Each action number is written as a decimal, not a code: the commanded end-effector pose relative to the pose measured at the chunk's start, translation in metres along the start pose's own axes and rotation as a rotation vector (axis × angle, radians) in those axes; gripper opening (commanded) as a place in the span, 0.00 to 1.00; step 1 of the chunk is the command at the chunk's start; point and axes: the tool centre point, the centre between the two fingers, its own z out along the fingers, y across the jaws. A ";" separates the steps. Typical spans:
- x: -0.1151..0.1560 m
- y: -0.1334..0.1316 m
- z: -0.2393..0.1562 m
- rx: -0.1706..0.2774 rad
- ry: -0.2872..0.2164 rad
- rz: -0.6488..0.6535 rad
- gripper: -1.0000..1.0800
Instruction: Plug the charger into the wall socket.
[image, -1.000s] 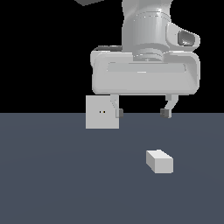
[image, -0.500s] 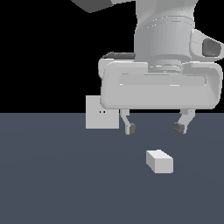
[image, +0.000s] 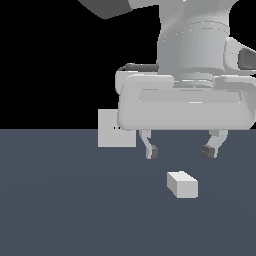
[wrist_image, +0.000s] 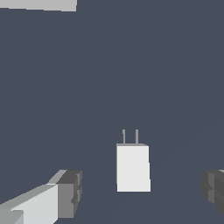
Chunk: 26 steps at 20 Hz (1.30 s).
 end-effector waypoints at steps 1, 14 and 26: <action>-0.001 0.000 0.003 0.000 0.000 0.000 0.96; -0.008 0.000 0.047 0.001 0.001 -0.001 0.96; -0.009 0.000 0.049 0.001 0.002 -0.002 0.00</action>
